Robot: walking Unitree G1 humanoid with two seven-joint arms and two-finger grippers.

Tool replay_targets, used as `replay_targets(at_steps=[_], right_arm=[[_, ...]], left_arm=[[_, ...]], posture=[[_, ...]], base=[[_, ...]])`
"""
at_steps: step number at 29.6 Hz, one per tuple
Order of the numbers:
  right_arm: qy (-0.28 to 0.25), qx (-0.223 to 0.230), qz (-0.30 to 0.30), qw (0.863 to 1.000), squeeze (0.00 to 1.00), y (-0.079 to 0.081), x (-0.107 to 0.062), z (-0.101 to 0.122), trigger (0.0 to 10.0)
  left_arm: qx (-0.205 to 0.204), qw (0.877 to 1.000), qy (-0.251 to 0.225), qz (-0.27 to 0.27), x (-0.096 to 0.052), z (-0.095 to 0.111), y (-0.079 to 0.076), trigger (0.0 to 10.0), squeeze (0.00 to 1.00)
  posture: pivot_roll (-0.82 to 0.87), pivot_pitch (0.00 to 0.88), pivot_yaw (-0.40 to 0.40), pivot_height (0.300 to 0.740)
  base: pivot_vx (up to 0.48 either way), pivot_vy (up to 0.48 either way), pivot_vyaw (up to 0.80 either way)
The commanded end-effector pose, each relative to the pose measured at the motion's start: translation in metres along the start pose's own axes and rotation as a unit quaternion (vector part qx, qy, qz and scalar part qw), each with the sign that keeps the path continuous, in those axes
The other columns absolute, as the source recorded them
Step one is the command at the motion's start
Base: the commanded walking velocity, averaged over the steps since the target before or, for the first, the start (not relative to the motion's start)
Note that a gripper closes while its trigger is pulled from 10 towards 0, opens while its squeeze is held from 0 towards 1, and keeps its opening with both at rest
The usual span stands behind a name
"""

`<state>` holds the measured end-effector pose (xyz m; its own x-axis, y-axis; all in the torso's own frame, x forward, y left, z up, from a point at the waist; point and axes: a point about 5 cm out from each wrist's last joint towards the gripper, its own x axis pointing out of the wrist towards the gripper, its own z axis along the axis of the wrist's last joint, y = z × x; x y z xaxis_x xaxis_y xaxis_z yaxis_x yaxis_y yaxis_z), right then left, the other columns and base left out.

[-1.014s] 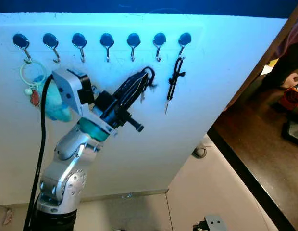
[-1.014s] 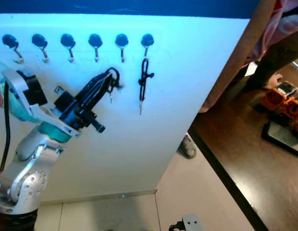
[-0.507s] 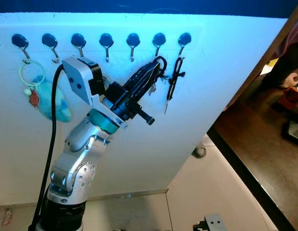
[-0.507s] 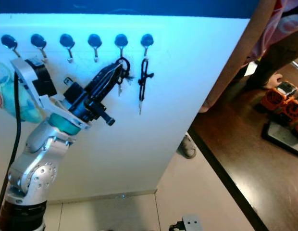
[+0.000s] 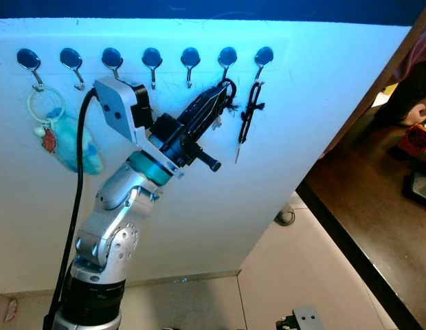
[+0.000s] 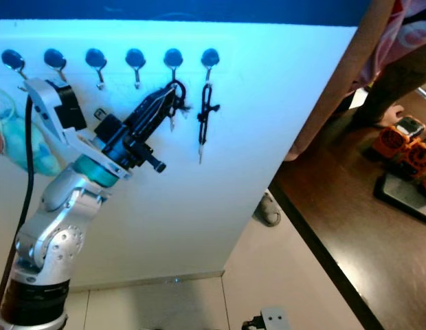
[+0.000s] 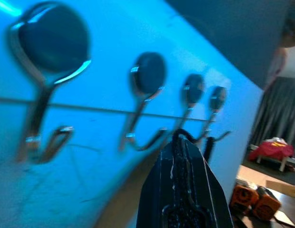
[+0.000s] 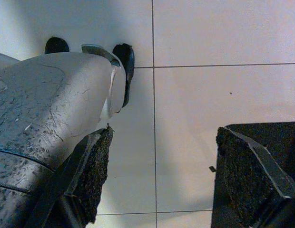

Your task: Hang keys on a hook

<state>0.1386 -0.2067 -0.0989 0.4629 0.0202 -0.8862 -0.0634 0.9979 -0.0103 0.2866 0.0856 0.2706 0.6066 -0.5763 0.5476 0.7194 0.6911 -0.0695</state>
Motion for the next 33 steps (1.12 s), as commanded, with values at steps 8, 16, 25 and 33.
replay_targets(at_steps=[8, 16, 25, 33], right_arm=[[0.023, 0.011, 0.026, 0.999, 0.00, 0.017, 0.000, -0.013, 10.0], [0.023, 0.012, 0.025, 0.999, 0.00, 0.016, 0.000, -0.014, 10.0], [0.022, 0.012, 0.027, 0.999, 0.00, 0.017, 0.000, -0.014, 10.0], [0.022, 0.011, 0.028, 0.999, 0.00, 0.017, 0.001, -0.013, 10.0]], left_arm=[[-0.002, 1.000, 0.024, 0.011, -0.003, -0.009, 0.003, 10.0, 0.00], [-0.018, 0.998, 0.055, 0.014, -0.015, -0.027, 0.004, 10.0, 1.00], [-0.034, 0.999, 0.037, -0.004, -0.025, -0.022, 0.004, 10.0, 1.00], [-0.062, 0.995, 0.059, -0.054, -0.048, -0.025, 0.000, 10.0, 1.00]], posture=[[0.04, 0.068, 0.061, 0.740], [0.04, 0.070, 0.059, 0.740], [0.04, 0.072, 0.053, 0.740], [0.05, 0.075, 0.054, 0.740]], base=[[0.000, 0.000, 0.00], [0.000, 0.000, 0.00], [0.000, 0.000, 0.00], [0.000, 0.000, 0.00]])
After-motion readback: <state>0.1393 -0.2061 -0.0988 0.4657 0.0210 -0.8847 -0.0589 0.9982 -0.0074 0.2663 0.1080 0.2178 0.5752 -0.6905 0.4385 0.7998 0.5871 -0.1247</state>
